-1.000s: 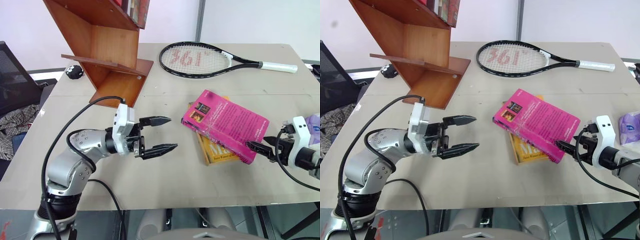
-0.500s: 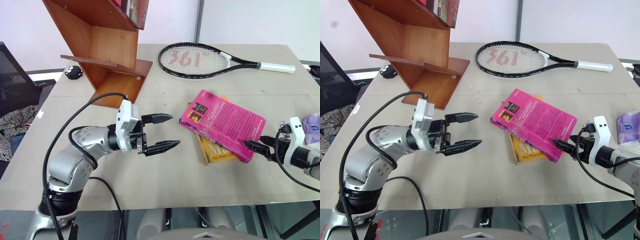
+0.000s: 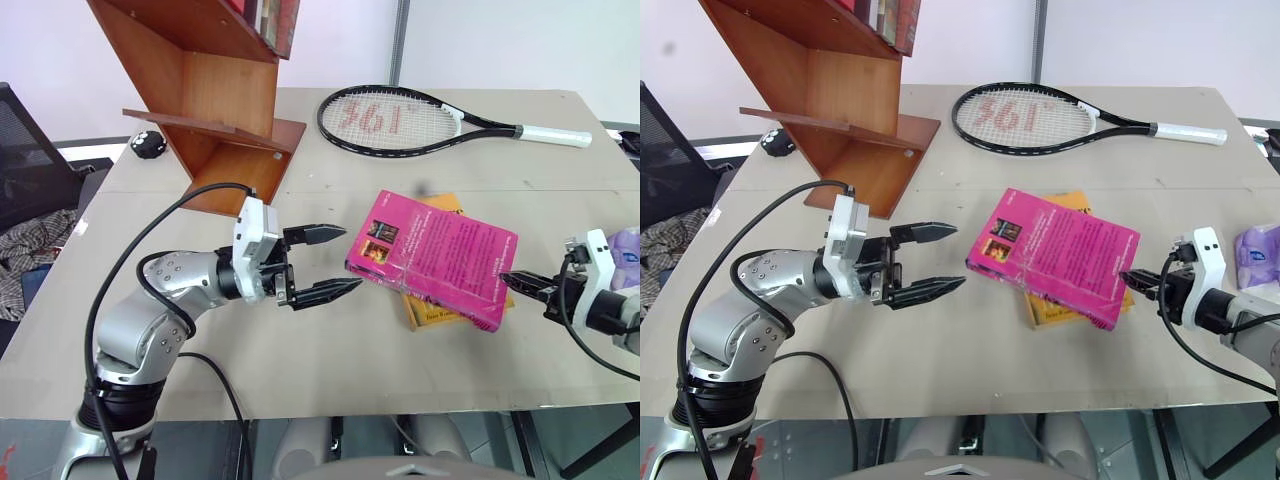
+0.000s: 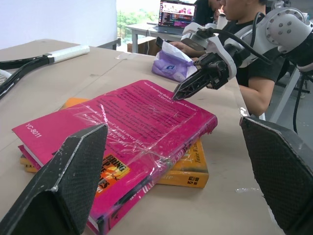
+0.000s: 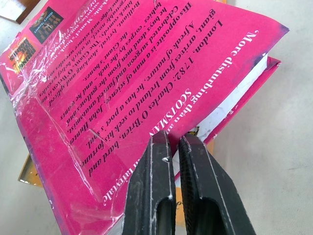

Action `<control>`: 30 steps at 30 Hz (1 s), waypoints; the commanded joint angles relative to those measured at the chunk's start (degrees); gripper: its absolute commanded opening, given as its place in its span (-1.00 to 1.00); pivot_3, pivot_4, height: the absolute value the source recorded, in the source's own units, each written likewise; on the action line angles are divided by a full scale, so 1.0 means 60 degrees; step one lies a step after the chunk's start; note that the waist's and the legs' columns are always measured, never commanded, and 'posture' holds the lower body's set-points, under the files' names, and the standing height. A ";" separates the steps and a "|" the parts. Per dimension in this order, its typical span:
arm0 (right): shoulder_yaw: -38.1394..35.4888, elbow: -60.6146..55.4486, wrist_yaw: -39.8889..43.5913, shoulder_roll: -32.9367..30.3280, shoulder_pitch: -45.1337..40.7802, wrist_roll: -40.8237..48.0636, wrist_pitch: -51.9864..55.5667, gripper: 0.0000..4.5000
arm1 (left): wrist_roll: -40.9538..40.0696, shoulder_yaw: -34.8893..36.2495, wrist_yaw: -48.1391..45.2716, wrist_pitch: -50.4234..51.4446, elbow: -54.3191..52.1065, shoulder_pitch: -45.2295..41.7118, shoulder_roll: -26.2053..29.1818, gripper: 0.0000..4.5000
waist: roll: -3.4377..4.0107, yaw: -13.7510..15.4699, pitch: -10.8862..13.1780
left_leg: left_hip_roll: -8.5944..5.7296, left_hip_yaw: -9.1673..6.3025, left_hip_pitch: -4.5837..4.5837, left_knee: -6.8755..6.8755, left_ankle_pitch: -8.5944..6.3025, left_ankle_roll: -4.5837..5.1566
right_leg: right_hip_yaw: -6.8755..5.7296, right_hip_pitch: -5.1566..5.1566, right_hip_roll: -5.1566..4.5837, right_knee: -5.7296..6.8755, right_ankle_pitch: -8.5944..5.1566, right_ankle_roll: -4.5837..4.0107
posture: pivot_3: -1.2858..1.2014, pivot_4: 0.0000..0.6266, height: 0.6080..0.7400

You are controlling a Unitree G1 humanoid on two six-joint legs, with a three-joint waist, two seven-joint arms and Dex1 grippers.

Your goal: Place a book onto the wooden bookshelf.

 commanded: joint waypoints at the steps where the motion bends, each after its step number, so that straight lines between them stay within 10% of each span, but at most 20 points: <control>1: -0.0310 -0.0201 -0.0079 -0.0196 0.0082 0.0211 0.0148 -0.99 | -0.0120 0.0057 0.0016 -0.0012 -0.0294 -0.0143 0.0004 1.00 | 0.0000 0.0001 0.0000 | 0.0000 0.0000 0.0000 0.0000 0.0000 0.0000 | 0.0000 0.0000 0.0000 0.0000 0.0000 0.0000 | 0.03 -0.52 1.00; 30: 0.1446 -0.0305 -0.2332 0.1091 -0.1789 0.0265 0.0310 -0.99 | -0.0162 0.0116 0.0325 0.0034 -0.0482 0.0119 -0.0063 1.00 | 0.0002 -0.0028 0.0003 | 0.0000 0.0001 -0.0007 -0.0001 0.0008 -0.0014 | 0.0000 -0.0010 0.0002 -0.0003 0.0000 0.0000 | 0.03 -0.52 1.00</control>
